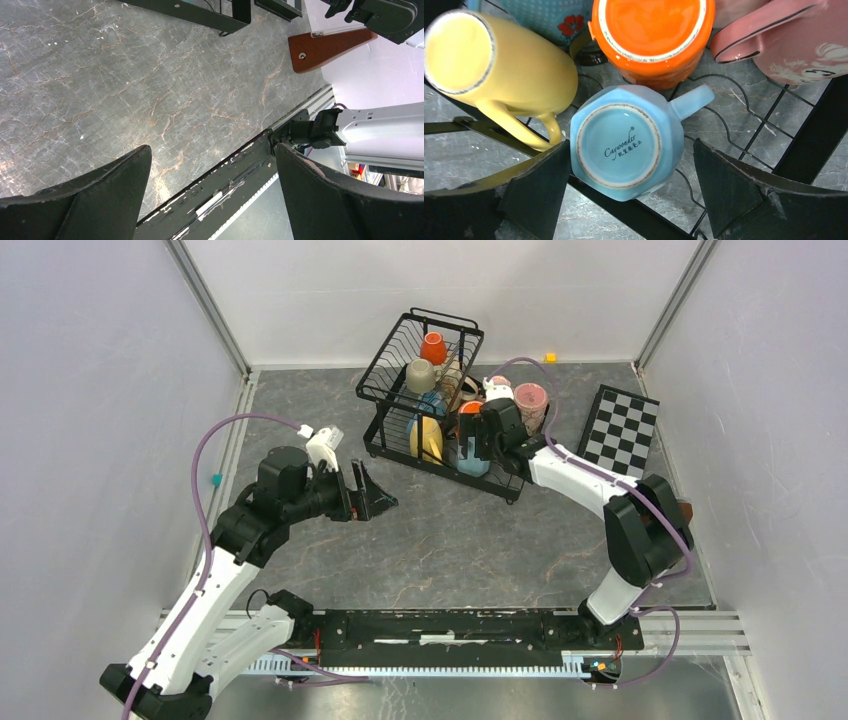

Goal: Unload the cups from the dish rack
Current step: Unload the cup from the dish rack.

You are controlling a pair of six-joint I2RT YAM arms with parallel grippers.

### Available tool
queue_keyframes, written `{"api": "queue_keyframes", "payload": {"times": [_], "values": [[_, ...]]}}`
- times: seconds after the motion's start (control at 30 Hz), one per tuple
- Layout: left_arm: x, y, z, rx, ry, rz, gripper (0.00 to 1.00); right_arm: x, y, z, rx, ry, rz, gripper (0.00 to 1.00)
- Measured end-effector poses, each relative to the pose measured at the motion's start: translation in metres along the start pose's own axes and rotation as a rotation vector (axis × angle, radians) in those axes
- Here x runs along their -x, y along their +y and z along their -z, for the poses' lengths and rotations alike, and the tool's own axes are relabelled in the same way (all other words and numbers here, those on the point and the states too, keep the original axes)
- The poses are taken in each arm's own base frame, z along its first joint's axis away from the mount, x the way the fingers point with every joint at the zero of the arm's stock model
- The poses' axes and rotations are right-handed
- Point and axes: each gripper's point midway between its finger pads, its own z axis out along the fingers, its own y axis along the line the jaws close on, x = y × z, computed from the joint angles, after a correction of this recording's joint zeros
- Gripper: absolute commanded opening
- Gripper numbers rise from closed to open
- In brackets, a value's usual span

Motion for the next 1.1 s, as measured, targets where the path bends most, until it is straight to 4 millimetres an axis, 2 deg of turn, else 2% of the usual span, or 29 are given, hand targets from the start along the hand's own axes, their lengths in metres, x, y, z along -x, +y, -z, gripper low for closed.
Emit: {"api": "queue_keyframes", "payload": {"times": [0.17,0.63,1.1], "values": [[0.000,0.000,-0.001,0.000,0.003,0.001,1.00,-0.011,-0.001,-0.006,-0.016,0.029,0.034,0.96],[-0.002,-0.001,-0.003,-0.007,0.019,0.005,1.00,-0.006,-0.009,-0.008,-0.042,0.001,0.106,0.97],[-0.003,0.001,-0.005,-0.002,0.029,0.008,1.00,-0.009,-0.007,-0.011,-0.041,0.007,0.086,0.91]]}}
